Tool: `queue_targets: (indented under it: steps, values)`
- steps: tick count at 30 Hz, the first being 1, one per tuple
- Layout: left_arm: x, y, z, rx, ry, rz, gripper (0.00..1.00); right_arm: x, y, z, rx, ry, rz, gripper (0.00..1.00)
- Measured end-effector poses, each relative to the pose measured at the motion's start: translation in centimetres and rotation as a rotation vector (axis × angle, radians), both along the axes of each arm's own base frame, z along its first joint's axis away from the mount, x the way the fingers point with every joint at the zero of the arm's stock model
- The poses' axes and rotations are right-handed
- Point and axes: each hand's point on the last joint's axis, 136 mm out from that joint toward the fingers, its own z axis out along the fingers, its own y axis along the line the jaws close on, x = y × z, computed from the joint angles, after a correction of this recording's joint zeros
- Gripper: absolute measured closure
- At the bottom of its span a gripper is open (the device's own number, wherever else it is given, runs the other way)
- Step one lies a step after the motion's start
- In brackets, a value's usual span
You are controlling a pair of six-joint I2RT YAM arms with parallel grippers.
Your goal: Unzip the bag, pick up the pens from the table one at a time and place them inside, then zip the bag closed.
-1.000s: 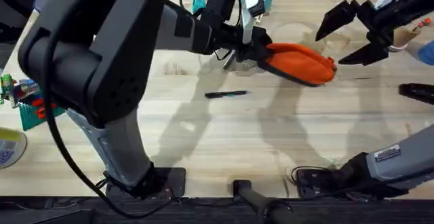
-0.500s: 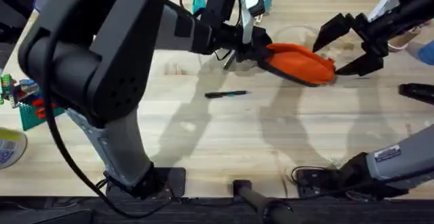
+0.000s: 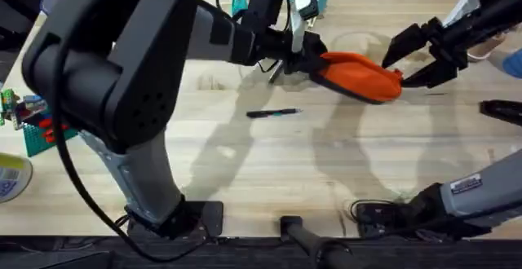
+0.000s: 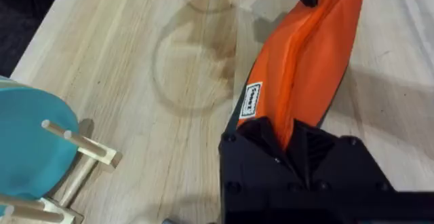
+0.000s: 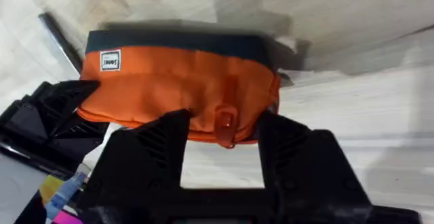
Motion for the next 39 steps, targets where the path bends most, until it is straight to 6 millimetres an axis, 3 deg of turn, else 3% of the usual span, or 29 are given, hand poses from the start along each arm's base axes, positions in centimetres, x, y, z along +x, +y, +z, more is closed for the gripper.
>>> queue_targets:
  steps: [2,5,14,26,39]
  values:
    - [0.0,0.0,0.0,0.0,0.0,0.0,0.958,-0.2,0.0,0.0,0.001,0.007,0.0,0.435]
    - [0.0,0.0,0.0,0.0,0.0,0.0,0.958,-0.5,0.0,0.0,0.001,0.02,0.001,0.529]
    - [0.0,0.0,0.0,-0.001,0.001,-0.001,0.958,-1.2,-0.3,0.1,0.0,0.052,-0.01,0.948]
    - [-0.8,-0.6,0.1,-0.01,0.012,-0.031,0.958,-2.4,-1.4,0.6,0.035,0.097,-0.07,0.967]
    - [-1.3,-0.9,0.3,-0.02,0.018,-0.052,0.958,-1.1,-2.6,3.0,0.015,0.043,-0.088,0.964]
